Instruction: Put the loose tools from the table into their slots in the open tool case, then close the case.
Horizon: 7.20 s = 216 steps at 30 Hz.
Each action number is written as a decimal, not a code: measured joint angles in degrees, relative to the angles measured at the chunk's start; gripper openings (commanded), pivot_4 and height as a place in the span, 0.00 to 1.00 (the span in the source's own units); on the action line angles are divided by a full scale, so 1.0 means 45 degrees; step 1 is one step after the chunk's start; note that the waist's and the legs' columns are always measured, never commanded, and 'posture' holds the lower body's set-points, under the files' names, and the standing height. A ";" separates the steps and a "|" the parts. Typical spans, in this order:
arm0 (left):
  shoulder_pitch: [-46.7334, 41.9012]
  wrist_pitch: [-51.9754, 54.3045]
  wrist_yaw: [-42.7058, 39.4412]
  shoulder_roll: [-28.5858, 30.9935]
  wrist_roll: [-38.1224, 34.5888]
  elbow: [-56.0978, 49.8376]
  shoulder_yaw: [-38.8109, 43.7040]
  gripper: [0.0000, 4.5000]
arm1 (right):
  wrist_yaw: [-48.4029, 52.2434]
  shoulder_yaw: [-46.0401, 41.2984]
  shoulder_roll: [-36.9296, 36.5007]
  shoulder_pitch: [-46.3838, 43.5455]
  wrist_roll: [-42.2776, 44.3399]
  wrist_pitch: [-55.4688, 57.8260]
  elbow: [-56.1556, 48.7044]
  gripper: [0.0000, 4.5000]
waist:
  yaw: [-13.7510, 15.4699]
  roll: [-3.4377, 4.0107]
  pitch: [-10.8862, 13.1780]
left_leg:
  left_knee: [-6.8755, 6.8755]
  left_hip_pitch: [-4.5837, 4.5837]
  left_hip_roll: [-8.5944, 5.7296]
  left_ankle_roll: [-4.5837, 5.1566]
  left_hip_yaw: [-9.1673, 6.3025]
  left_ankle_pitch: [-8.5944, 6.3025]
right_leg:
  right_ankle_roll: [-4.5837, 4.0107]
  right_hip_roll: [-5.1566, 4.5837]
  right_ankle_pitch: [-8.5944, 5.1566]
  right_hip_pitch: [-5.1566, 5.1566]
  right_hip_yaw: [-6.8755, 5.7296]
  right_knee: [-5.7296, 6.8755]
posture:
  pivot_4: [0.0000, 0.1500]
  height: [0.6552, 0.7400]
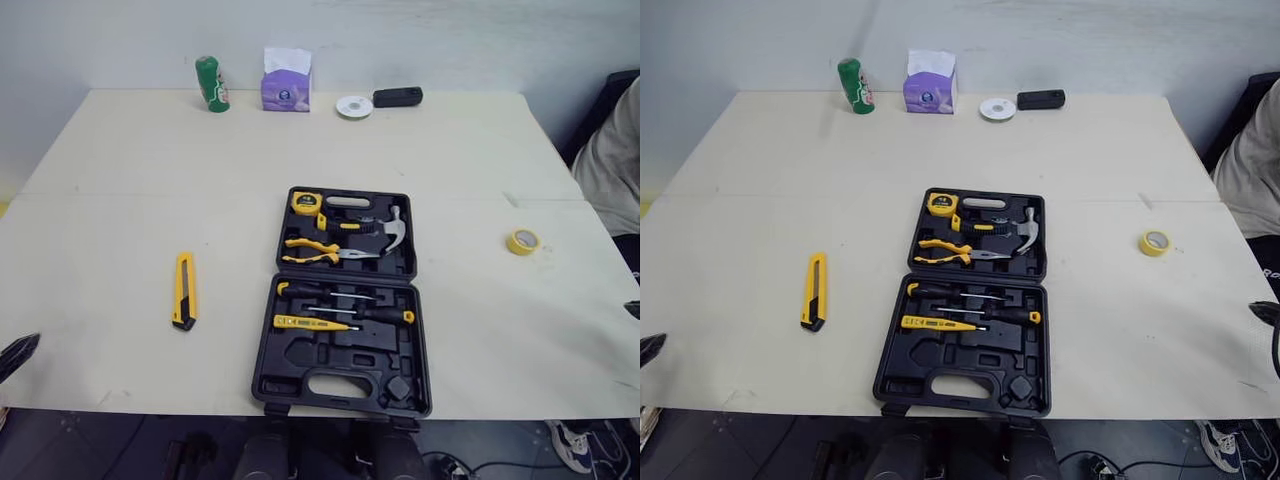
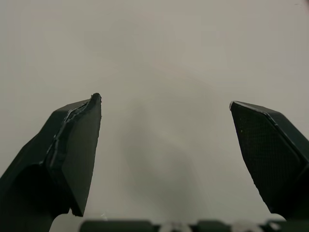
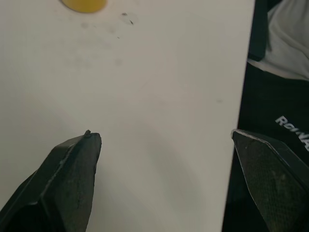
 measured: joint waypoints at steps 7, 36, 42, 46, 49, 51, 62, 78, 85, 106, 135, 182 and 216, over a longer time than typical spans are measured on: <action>-0.0859 0.0823 0.1297 -0.0374 -0.0156 -0.1176 -0.0869 0.99 | 0.0054 0.0743 0.0929 -0.1216 -0.0241 -0.0412 -0.0401 1.00 | -0.0225 0.0030 0.0006 | -0.0007 0.0002 0.0000 -0.0026 0.0010 0.0007 | -0.0002 -0.0007 0.0000 -0.0010 0.0017 0.0045 | 1.00 0.86; -0.7432 1.4116 1.3356 -0.8668 -0.0189 -1.1981 -0.5426 0.99 | -0.0284 0.5028 0.4575 -0.4831 0.8020 0.8122 -1.5490 1.00 | 0.0220 -0.0125 0.0001 | 0.0009 -0.0022 -0.0023 0.0052 -0.0001 0.0086 | 0.0046 0.0040 0.0030 0.0021 0.0022 0.0052 | 1.00 0.86; -0.7652 1.4116 1.3941 -0.9426 0.0429 -1.1962 -0.5850 0.99 | -0.0770 0.5363 0.5108 -0.4774 0.7726 0.7971 -1.5516 1.00 | 0.0161 -0.0128 0.0001 | 0.0009 -0.0014 -0.0020 0.0050 0.0003 0.0088 | 0.0042 0.0043 0.0028 0.0021 0.0023 0.0048 | 1.00 0.86; -0.7651 1.4030 1.4052 -0.9609 0.0706 -1.1968 -0.5867 0.99 | -0.0831 0.5631 0.5127 -0.4628 0.7529 0.7856 -1.5555 1.00 | 0.0167 -0.0129 0.0001 | 0.0009 -0.0009 -0.0020 0.0049 0.0003 0.0089 | 0.0040 0.0042 0.0027 0.0021 0.0023 0.0049 | 1.00 0.86; -0.7645 1.4035 1.3971 -0.9402 0.0830 -1.1881 -0.6026 0.99 | -0.0819 0.5648 0.5128 -0.4460 0.7152 0.7710 -1.5568 1.00 | 0.0161 -0.0128 0.0001 | 0.0009 -0.0007 -0.0020 0.0048 0.0003 0.0088 | 0.0038 0.0041 0.0026 0.0020 0.0023 0.0045 | 1.00 0.86; -0.7661 1.4040 1.3872 -0.9285 0.0925 -1.1800 -0.6054 0.99 | -0.0821 0.5650 0.5149 -0.4466 0.7032 0.7577 -1.5564 1.00 | 0.0150 -0.0128 0.0001 | 0.0009 0.0001 -0.0016 0.0045 0.0004 0.0088 | 0.0031 0.0041 0.0022 0.0020 0.0024 0.0044 | 1.00 0.86; -0.7698 1.3946 1.3430 -0.8860 0.1705 -1.1484 -0.6182 0.29 | -0.0995 0.5732 0.5280 -0.4324 0.6671 0.7573 -1.5605 1.00 | 0.0179 -0.0128 0.0001 | 0.0009 -0.0001 -0.0016 0.0042 0.0002 0.0086 | 0.0027 0.0035 0.0019 0.0020 0.0021 0.0043 | 1.00 0.86; -0.7461 1.3779 0.9709 -0.4815 0.1210 -1.1036 -0.6344 0.29 | -0.0932 0.5694 0.5168 -0.4193 0.6598 0.7574 -1.5821 1.00 | 0.0125 -0.0138 0.0007 | 0.0006 -0.0031 -0.0006 0.0025 0.0002 0.0075 | 0.0012 0.0036 0.0011 -0.0025 0.0019 0.0048 | 1.00 0.86; -0.7033 1.0107 0.2614 0.0666 -0.1444 -0.9977 -0.6852 0.29 | -0.0575 0.5409 0.4175 -0.3592 0.6533 0.7589 -1.5719 1.00 | 0.0175 -0.0127 0.0019 | 0.0006 -0.0070 -0.0016 -0.0028 -0.0003 0.0047 | -0.0009 0.0007 -0.0001 -0.0070 0.0014 0.0048 | 1.00 0.86; -1.4655 0.8577 -0.2023 -0.0605 -0.1461 -0.7815 -1.9077 0.29 | -0.0581 0.2001 0.2076 0.1639 0.5873 0.7545 -1.7826 1.00 | 0.0224 -0.0136 0.0067 | 0.0013 -0.0075 -0.0031 0.0069 0.0004 0.0130 | 0.0028 0.0057 0.0019 -0.0041 0.0027 0.0034 | 1.00 0.86; -1.5032 0.6463 -0.3934 -0.1082 0.1638 -0.7170 -2.1284 0.29 | -0.1554 0.1969 0.2349 0.2262 0.6809 0.7971 -1.8407 1.00 | 0.0387 -0.0140 0.0068 | 0.0027 -0.0044 -0.0028 0.0088 -0.0027 0.0143 | 0.0030 0.0062 0.0020 0.0010 0.0014 0.0028 | 1.00 0.86; -1.0151 -0.1473 -0.5822 -0.3659 0.0680 -0.4250 -1.6223 0.01 | -0.0494 0.2132 0.2035 0.1672 0.6893 0.7563 -1.7520 1.00 | 0.0450 -0.0106 0.0058 | 0.0023 0.0001 -0.0039 0.0113 -0.0062 0.0128 | 0.0062 0.0049 0.0043 0.0109 -0.0034 -0.0010 | 1.00 0.86; -0.9717 -0.0864 -0.6522 -0.2302 0.1431 -0.3406 -1.6684 0.38 | -0.1856 0.2293 0.2861 0.2819 0.6204 0.7377 -1.7820 1.00 | 0.0110 0.0001 -0.0268 | 0.0014 0.0027 -0.0007 0.0114 -0.0058 0.0079 | 0.0046 0.0051 0.0045 0.0115 -0.0028 -0.0067 | 1.00 0.86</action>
